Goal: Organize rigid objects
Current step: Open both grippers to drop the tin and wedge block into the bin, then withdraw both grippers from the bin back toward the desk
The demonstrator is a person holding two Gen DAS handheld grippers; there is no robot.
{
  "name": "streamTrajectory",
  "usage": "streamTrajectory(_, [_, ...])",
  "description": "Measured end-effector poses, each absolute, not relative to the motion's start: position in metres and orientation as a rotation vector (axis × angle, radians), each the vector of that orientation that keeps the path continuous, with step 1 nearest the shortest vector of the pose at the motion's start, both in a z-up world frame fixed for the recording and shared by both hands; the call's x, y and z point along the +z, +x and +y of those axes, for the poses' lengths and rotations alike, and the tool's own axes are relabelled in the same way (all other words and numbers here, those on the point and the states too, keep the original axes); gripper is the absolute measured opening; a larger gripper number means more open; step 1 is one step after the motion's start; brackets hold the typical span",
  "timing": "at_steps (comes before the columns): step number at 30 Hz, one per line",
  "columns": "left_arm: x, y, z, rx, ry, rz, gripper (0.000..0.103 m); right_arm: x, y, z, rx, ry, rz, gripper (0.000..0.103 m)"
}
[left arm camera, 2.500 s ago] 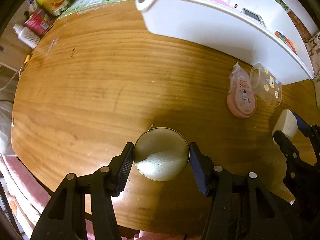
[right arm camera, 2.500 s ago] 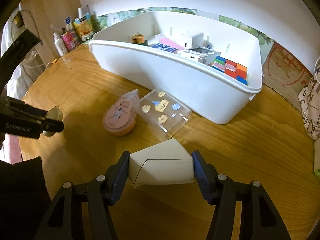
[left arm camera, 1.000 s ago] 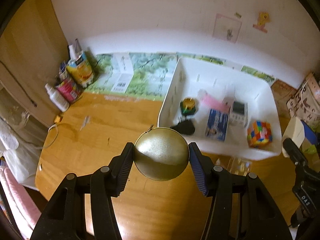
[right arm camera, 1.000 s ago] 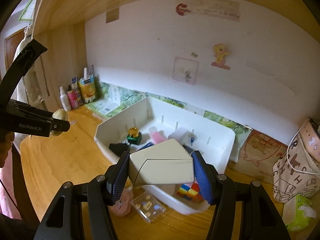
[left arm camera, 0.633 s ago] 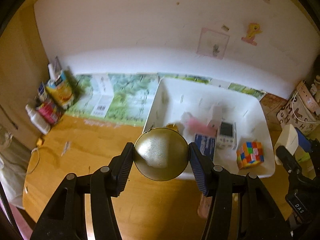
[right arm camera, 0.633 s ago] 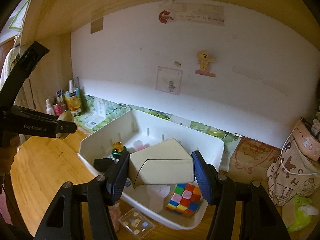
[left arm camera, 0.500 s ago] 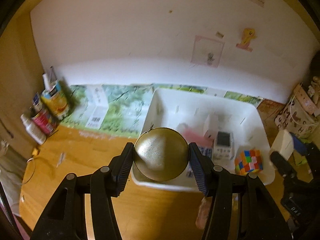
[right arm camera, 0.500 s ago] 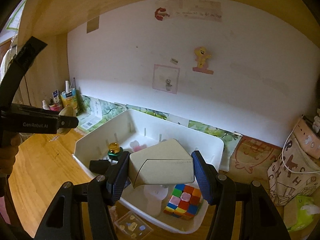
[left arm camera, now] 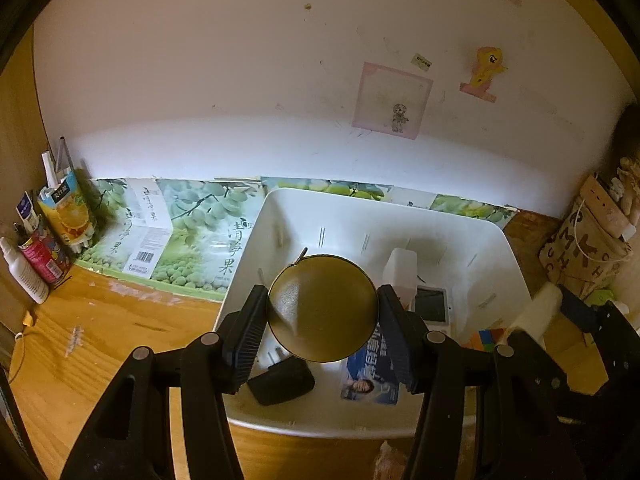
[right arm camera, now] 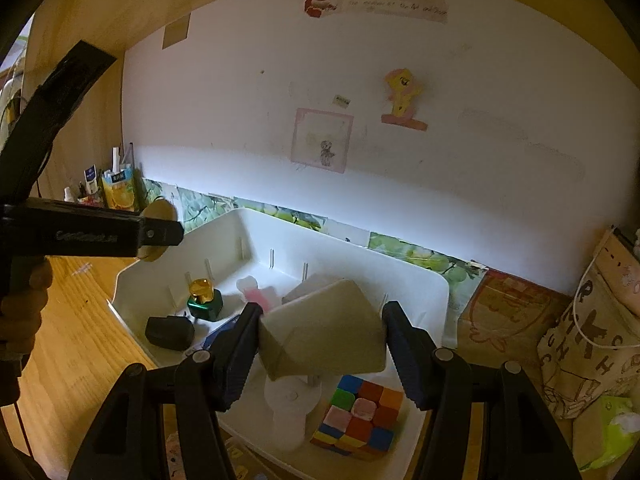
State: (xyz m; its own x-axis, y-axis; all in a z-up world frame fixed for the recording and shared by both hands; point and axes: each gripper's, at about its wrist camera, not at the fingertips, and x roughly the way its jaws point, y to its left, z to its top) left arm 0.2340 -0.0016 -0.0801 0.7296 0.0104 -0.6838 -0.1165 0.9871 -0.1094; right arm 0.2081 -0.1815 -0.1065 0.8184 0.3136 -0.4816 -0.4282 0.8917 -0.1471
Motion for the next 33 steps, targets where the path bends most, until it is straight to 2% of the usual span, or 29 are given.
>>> streamTrajectory(8, [-0.086,0.241,0.002,0.079,-0.179,0.736,0.059,-0.113,0.211,-0.177,0.396,-0.269,0.467,0.062])
streamTrajectory(13, [-0.086,0.242,0.003,0.041,-0.182,0.752,0.061,-0.112,0.210,-0.177,0.387,-0.262,0.459,0.072])
streamTrajectory(16, [-0.084,0.240,0.001,0.037,-0.177,0.747,0.073,-0.112,0.210,-0.176,0.384,-0.273,0.465,0.072])
streamTrajectory(19, [-0.080,0.238,0.001,0.027,-0.189,0.739,0.079,-0.111,0.209,-0.175,0.382,-0.278,0.463,0.076])
streamTrajectory(20, [-0.078,0.236,0.000,0.027,-0.187,0.734,0.080,-0.110,0.208,-0.176,0.381,-0.278,0.459,0.080])
streamTrajectory(33, [-0.048,0.210,-0.006,0.062,-0.151,0.675,0.080,-0.089,0.186,-0.178,0.389,-0.286,0.410,0.081])
